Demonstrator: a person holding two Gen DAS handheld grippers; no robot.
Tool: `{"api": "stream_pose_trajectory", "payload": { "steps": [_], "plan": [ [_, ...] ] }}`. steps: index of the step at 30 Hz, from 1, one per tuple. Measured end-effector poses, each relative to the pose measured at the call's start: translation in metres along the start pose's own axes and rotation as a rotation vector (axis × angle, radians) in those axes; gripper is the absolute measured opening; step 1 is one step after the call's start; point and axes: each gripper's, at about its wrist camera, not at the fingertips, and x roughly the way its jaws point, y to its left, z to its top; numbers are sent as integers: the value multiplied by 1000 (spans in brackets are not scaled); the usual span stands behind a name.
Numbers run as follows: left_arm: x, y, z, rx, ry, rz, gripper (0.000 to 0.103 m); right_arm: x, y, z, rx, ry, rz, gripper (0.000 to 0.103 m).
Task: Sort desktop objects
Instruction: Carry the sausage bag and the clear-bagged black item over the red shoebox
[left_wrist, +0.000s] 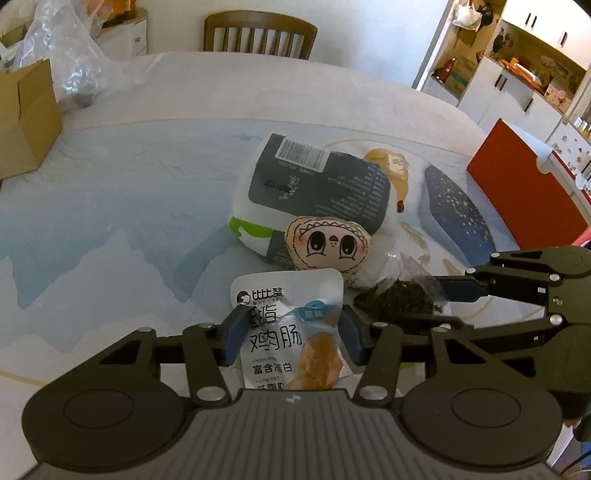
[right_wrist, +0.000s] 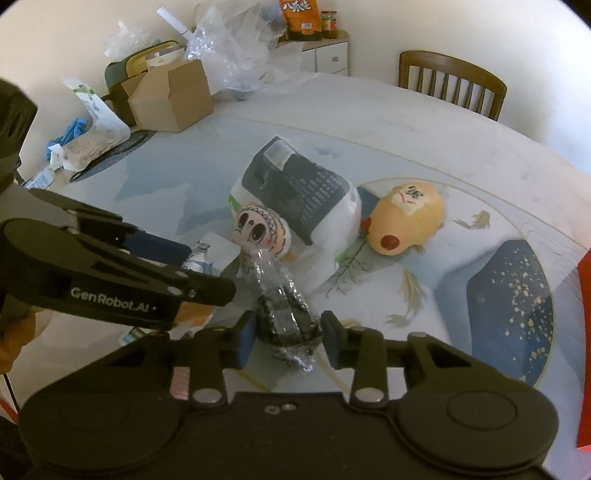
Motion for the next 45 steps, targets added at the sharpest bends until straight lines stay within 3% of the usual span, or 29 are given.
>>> {"api": "stream_pose_trajectory", "payload": {
  "steps": [9,24,45],
  "plan": [
    [-7,0,-5,8,-29,-8,44,-17,-15,-6,45,-8,-7,30],
    [-28,14,-11,-79,-67,-49,44,-54,-45,-14,123,-29,-75,28],
    [-69,-32,6,-73,-157,-118,44,-136,-98,-20,241,-128,-165,28]
  ]
}}
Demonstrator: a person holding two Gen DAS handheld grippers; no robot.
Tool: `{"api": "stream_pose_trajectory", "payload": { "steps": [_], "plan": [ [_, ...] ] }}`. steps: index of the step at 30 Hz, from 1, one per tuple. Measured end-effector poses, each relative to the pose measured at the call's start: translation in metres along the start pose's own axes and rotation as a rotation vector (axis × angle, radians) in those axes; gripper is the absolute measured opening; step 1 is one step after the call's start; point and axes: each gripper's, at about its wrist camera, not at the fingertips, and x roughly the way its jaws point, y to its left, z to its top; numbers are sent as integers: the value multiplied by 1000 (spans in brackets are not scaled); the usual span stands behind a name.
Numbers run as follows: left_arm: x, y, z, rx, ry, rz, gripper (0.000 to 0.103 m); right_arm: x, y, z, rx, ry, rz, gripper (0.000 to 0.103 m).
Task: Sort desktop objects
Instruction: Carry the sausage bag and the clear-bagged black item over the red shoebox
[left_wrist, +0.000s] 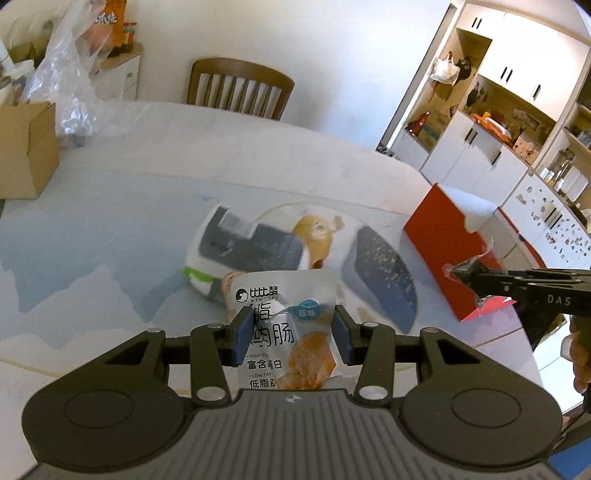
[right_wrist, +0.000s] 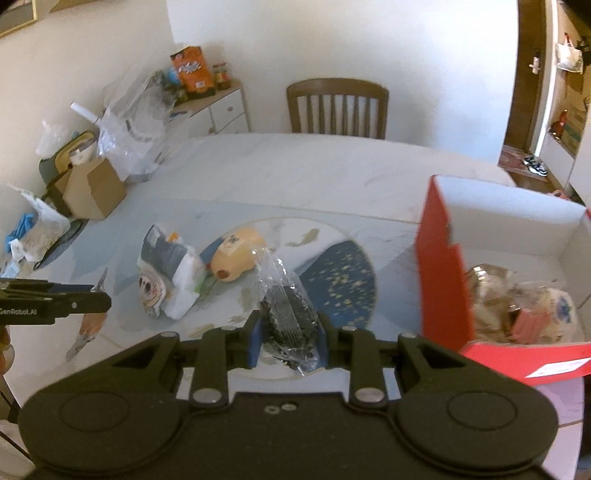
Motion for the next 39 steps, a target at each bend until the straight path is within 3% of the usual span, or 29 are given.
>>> {"api": "stream_pose_trajectory", "payload": {
  "steps": [16,26,39],
  "plan": [
    [9,-79,27,61,-56,-59,44,-49,-99,13,92,-88,-102,28],
    [36,-145,52,124,-76,-134,44,-58,-152,12,107,-90,-150,29],
    [83,-239,72,237,-44,-229,44,-58,-210,9,123,-75,-179,29]
  ]
}}
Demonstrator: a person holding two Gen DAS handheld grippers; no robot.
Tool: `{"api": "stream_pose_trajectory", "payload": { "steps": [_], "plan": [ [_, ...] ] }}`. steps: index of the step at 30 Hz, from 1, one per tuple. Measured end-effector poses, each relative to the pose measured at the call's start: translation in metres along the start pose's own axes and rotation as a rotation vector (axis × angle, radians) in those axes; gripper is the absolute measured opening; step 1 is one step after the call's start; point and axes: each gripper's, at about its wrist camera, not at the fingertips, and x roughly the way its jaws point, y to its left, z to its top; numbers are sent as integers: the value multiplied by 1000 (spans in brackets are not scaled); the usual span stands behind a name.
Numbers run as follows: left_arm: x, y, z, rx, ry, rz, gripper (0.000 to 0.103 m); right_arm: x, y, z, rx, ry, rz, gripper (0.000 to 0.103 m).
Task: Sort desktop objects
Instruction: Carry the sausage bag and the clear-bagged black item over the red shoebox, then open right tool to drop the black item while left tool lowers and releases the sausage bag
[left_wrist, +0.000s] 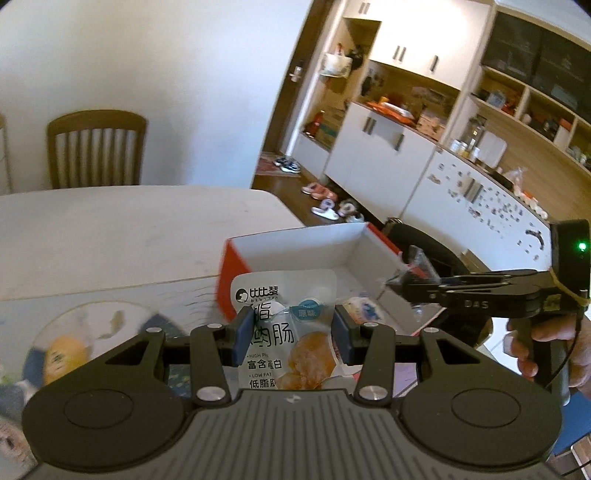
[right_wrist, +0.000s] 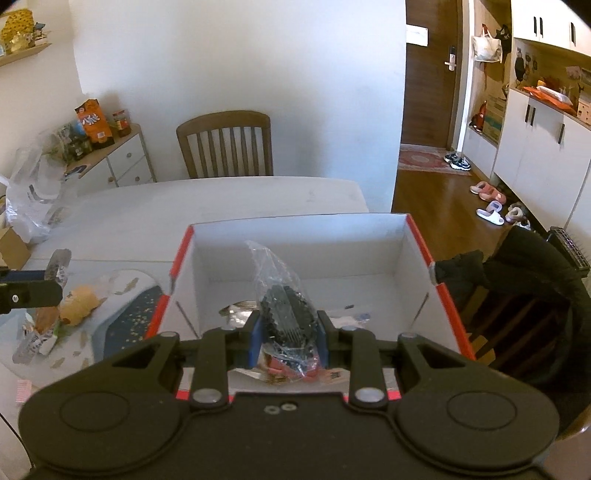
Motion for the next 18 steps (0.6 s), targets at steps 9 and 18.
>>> {"api": "stream_pose_trajectory", "payload": {
  "steps": [9,18],
  "plan": [
    [45,-42,17,72,56,-46,44,15,-22,4,1,26,20,29],
    [92,-67,21,143,142,-33,44,38,-38,13,-17,52,7,29]
  ]
}}
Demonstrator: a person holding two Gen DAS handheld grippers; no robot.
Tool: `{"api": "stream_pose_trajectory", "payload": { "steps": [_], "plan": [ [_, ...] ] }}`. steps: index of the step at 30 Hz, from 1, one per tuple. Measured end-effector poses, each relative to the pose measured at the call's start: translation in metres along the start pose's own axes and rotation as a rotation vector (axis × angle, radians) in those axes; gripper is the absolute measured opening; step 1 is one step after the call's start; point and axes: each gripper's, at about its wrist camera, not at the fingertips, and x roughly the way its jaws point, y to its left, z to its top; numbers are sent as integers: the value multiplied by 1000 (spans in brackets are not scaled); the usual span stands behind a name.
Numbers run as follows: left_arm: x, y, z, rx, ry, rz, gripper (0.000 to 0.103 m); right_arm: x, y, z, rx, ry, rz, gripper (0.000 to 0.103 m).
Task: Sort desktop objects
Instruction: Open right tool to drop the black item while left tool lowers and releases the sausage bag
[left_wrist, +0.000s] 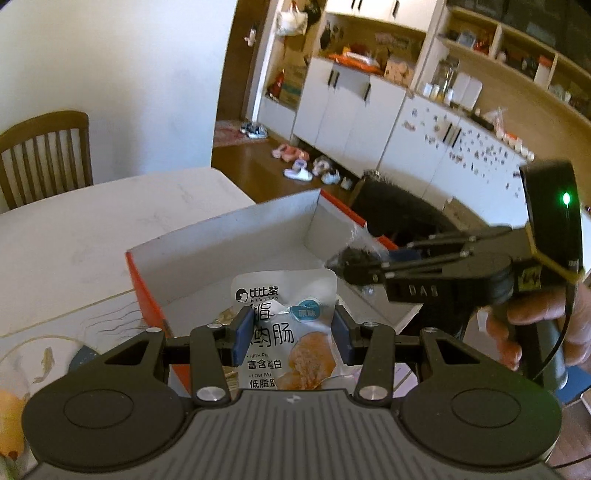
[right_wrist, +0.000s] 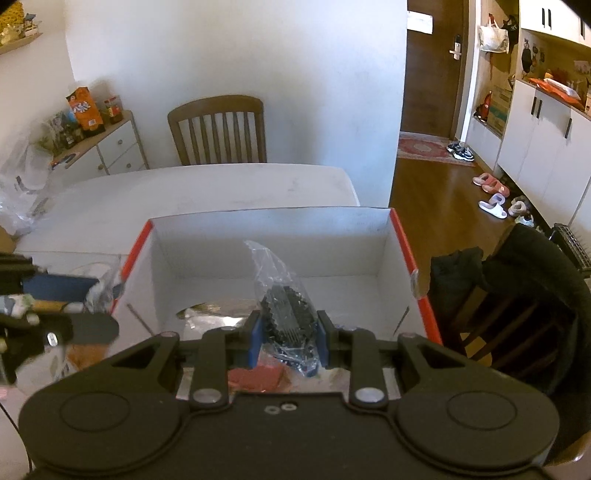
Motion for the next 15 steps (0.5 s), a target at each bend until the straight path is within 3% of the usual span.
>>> {"api": "stream_pose_trajectory", "payload": {
  "steps": [8,15],
  "plan": [
    [39,-16,7,115,60,48,44,35,-10,15,-26,40,-19,29],
    [70,-16,2,155,125,98,44,70,1,28,-84,91,-14,29]
  ]
}}
